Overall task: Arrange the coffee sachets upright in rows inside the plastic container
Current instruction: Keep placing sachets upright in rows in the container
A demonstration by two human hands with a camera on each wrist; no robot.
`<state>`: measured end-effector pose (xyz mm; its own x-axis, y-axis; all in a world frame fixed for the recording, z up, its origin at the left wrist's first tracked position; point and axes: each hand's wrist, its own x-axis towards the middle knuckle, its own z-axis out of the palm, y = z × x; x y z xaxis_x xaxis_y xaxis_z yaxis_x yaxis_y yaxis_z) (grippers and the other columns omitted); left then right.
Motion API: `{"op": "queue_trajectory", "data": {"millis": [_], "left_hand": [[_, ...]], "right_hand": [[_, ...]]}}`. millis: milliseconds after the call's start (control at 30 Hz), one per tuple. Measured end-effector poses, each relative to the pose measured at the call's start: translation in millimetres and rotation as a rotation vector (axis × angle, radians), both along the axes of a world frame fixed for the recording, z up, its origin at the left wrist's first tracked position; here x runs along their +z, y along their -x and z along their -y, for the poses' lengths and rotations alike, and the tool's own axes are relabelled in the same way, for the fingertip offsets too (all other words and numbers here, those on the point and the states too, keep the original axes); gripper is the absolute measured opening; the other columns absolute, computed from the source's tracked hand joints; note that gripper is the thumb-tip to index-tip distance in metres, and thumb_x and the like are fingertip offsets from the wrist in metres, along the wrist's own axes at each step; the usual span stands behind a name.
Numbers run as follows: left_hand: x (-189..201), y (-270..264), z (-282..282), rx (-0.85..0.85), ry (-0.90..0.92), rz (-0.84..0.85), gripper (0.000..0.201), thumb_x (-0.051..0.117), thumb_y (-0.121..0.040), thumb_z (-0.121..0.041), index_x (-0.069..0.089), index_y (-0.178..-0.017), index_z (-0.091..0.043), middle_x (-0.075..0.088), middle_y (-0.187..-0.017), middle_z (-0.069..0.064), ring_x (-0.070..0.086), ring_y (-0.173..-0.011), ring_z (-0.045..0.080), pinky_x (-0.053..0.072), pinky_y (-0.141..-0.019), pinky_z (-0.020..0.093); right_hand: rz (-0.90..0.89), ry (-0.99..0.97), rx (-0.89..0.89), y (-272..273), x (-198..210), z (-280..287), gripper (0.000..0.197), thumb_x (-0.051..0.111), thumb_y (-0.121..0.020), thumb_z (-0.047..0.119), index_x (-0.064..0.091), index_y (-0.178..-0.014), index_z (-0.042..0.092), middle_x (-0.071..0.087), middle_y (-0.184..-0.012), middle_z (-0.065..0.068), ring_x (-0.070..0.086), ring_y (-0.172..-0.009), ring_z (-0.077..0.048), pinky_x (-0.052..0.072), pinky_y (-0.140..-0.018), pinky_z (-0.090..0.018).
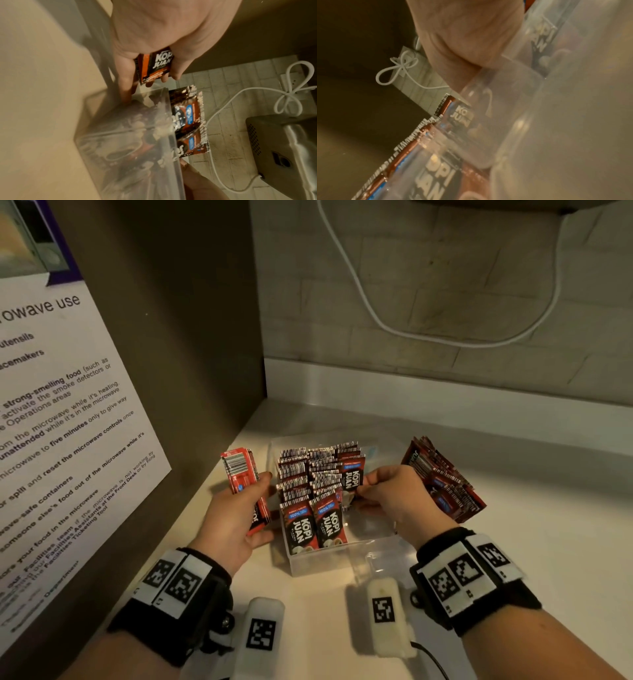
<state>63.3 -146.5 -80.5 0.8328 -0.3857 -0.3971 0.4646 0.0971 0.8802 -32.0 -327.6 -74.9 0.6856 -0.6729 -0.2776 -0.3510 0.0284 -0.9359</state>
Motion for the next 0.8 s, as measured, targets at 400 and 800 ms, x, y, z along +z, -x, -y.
{"op": "queue_trajectory", "data": {"millis": [400,800], "left_hand": [[0.8,0.7,-1.4,-0.034,-0.005,0.001,0.008,0.065,-0.091,-0.021,0.066,-0.096,-0.015,0.076,-0.086,0.007,0.07,-0.091,0.03,0.054,-0.086,0.053],[0.6,0.6,-1.3,-0.035,-0.012,0.0,0.01,0.066,-0.09,-0.022,0.066,-0.097,-0.015,0.076,-0.087,0.007,0.07,-0.091,0.029,0.054,-0.087,0.053]], "right_hand": [[-0.041,-0.032,-0.01,-2.8,-4.4,2.2,0.008,0.06,-0.087,-0.005,0.058,-0.083,0.001,0.062,-0.072,-0.015,0.061,-0.06,-0.022,0.054,-0.046,-0.024],[-0.129,0.059,0.02,-2.3,-6.0,1.4,0.026,0.076,-0.067,-0.007,0.055,-0.067,0.009,0.069,-0.087,-0.026,0.068,-0.087,-0.041,0.054,-0.083,-0.056]]}}
